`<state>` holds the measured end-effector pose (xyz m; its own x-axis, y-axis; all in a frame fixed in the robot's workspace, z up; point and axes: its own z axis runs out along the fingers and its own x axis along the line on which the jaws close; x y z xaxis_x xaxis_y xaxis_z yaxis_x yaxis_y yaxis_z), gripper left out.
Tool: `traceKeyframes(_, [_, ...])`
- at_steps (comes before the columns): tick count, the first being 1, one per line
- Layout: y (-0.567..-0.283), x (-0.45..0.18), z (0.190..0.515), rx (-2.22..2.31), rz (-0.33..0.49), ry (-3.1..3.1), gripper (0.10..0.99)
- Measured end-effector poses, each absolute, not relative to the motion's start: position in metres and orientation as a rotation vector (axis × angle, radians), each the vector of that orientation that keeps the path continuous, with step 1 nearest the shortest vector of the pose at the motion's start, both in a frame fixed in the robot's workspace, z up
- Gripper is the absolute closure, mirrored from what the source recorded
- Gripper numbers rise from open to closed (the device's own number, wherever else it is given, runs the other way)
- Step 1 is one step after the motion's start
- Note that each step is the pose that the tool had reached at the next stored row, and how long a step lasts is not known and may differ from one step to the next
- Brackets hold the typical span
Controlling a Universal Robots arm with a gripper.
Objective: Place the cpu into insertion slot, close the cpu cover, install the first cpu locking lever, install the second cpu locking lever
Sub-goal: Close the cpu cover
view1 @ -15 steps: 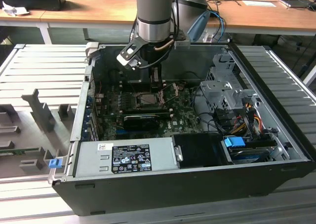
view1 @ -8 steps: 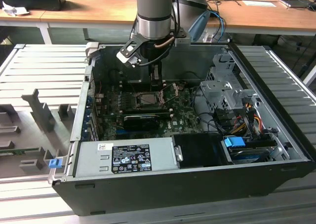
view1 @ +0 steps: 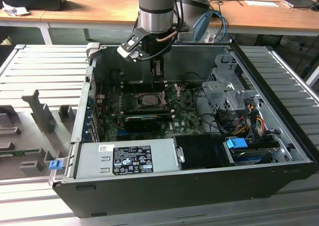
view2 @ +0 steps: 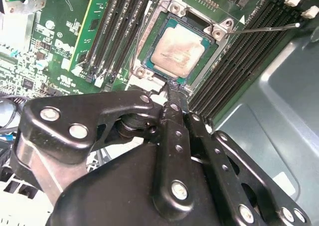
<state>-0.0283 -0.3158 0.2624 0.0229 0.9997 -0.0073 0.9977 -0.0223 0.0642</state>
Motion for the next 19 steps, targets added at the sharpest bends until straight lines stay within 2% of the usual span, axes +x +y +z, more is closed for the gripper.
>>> traceKeyframes(19, [-0.316,-0.018,0.268,2.208,0.061,2.162,0.980])
